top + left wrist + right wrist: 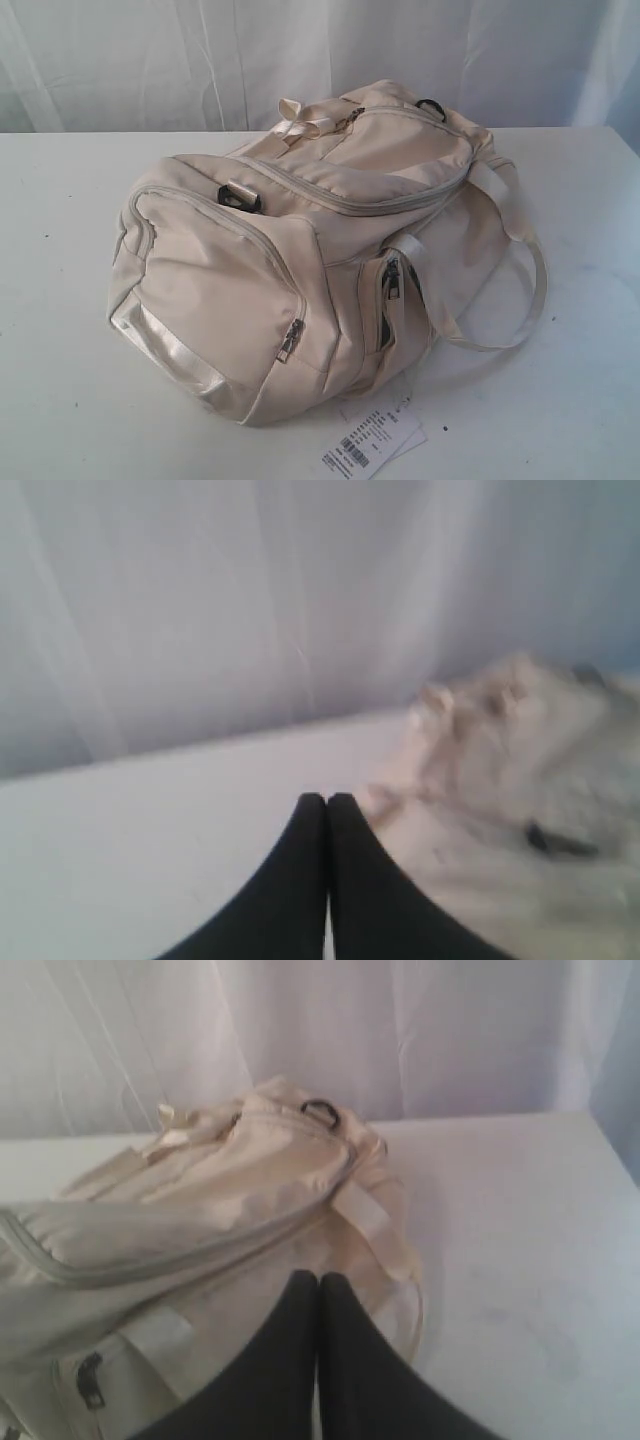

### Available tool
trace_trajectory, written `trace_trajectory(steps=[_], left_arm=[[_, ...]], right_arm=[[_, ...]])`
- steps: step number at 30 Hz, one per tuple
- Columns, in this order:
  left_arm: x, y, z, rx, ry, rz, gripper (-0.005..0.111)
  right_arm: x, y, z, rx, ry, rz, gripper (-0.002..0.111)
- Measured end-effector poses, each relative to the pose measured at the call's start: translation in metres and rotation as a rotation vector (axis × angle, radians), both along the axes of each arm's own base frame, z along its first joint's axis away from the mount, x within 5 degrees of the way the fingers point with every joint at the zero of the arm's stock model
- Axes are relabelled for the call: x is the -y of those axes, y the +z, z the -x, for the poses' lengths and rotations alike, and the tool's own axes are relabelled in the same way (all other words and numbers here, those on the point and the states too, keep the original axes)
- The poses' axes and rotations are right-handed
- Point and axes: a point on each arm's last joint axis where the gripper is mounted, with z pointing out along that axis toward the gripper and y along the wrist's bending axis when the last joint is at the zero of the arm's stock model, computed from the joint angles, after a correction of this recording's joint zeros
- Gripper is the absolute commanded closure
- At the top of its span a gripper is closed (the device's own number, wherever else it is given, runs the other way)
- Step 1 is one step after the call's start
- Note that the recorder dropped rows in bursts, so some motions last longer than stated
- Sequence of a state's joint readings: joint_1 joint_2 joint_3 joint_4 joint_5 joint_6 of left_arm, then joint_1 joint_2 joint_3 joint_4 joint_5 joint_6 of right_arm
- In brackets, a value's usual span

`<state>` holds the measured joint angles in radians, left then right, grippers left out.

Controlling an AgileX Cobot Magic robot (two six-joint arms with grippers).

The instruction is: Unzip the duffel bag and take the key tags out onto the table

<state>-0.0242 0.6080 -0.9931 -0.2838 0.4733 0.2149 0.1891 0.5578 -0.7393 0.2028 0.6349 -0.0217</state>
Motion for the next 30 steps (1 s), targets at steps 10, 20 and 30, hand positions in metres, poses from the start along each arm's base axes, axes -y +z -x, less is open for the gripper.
trace_trajectory(steps=[10,20,30], left_arm=[[0.078,-0.011,-0.062,-0.379,-0.989,0.158,0.107],[0.195,-0.024,-0.108,-0.593,-0.954,-0.205,0.107],[0.293,-0.052,-0.149,-0.49,-0.823,-0.765,0.077]], right_arm=[[-0.003,-0.008,-0.014,-0.17,0.028,0.07,0.108],[-0.003,-0.008,-0.014,-0.169,0.023,0.085,0.108],[-0.002,-0.008,-0.014,-0.166,0.022,0.087,0.108]])
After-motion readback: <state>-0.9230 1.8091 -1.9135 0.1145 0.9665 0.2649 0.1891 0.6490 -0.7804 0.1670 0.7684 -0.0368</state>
